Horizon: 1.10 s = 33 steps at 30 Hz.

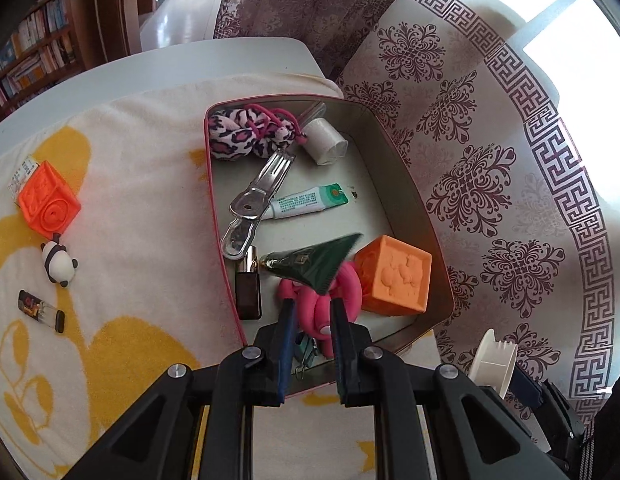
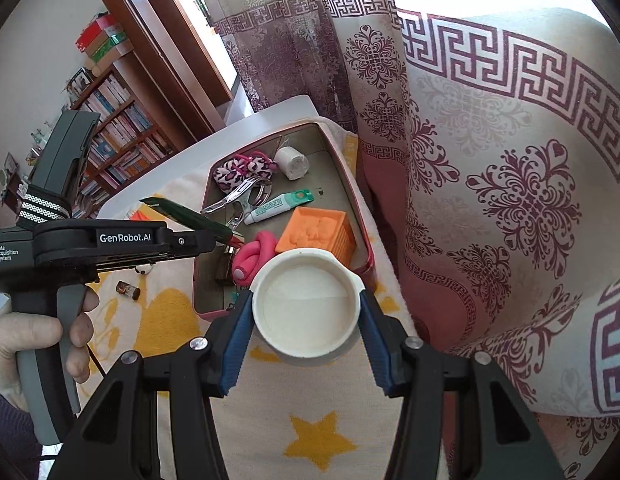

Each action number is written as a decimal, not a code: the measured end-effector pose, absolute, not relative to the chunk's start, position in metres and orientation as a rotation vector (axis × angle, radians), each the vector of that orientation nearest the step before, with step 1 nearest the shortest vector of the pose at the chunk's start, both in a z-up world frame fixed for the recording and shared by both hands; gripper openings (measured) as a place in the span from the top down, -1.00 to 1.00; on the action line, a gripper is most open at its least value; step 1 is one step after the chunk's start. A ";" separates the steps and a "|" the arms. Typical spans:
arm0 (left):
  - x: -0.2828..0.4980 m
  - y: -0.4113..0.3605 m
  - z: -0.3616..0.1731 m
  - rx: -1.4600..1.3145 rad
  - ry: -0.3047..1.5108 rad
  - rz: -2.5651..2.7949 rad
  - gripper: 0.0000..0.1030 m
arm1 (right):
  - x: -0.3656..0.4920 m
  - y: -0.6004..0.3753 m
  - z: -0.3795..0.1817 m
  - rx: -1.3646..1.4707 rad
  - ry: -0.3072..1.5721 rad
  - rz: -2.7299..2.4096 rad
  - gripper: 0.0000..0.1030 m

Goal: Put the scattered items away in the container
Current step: 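Carry the green tube and white cup into the tin and release both, then move both open tools back over the remaining items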

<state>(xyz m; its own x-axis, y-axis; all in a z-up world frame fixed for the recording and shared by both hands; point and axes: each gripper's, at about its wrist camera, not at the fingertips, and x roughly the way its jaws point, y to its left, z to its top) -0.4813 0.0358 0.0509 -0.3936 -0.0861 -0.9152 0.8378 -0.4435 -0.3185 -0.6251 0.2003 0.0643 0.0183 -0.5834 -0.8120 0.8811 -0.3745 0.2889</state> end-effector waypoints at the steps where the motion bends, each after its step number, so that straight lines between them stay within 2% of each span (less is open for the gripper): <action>1: -0.478 0.036 0.050 1.177 1.107 -1.886 0.66 | -0.627 0.200 0.064 1.121 0.374 -1.625 -0.08; 18: -0.382 0.045 0.045 1.103 1.176 -1.696 0.66 | -0.619 0.139 0.074 1.031 0.374 -1.575 -0.09; 20: -0.371 0.046 0.044 1.095 1.187 -1.676 0.50 | -0.618 0.127 0.075 1.018 0.382 -1.579 -0.09; 22: -0.356 0.047 0.045 1.055 1.202 -1.652 -0.28 | -0.618 0.116 0.074 1.009 0.391 -1.588 -0.09; 26: -0.331 0.048 0.044 1.009 1.224 -1.607 -0.33 | -0.623 0.100 0.069 1.030 0.398 -1.619 -0.12; 30: -0.308 0.047 0.039 0.994 1.241 -1.559 -0.33 | -0.623 0.101 0.067 1.044 0.379 -1.648 -0.38; 33: -0.291 0.046 0.032 0.992 1.258 -1.526 -0.33 | -0.618 0.105 0.063 1.067 0.372 -1.650 -0.39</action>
<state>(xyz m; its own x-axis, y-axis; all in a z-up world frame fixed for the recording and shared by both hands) -0.2908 0.0465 0.0323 -0.2769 -0.1448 -0.9499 0.9601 -0.0816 -0.2674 -0.6185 0.1048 0.0632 -0.0128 -0.6095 -0.7927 0.8909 -0.3669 0.2678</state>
